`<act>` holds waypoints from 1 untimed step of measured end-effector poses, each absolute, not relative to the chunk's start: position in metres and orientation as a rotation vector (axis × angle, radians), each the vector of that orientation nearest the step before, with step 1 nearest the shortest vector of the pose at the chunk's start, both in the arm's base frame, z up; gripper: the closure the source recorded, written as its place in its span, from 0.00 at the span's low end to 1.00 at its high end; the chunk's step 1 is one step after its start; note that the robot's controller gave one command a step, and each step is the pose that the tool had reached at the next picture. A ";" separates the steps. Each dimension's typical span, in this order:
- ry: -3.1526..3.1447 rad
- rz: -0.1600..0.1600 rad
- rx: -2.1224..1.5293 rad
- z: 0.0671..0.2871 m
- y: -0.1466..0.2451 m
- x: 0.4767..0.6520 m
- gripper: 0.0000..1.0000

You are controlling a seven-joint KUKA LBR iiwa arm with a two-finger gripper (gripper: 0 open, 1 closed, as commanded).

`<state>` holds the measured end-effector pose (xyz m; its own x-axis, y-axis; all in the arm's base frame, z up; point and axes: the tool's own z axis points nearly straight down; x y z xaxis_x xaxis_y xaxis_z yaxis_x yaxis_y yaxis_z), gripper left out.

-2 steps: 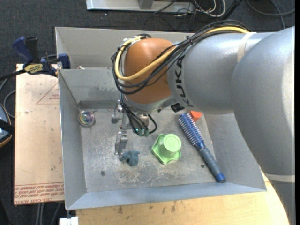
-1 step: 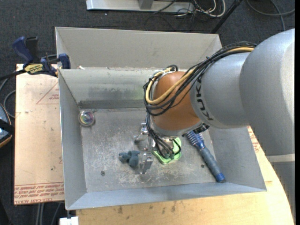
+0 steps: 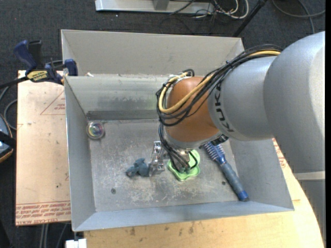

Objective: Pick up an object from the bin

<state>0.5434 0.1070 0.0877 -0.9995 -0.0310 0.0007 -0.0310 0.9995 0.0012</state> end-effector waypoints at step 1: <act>-3.163 -0.013 -0.172 0.079 0.103 0.495 1.00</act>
Offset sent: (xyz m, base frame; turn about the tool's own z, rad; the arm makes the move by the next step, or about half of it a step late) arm -0.0557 -0.0057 -0.0151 0.1376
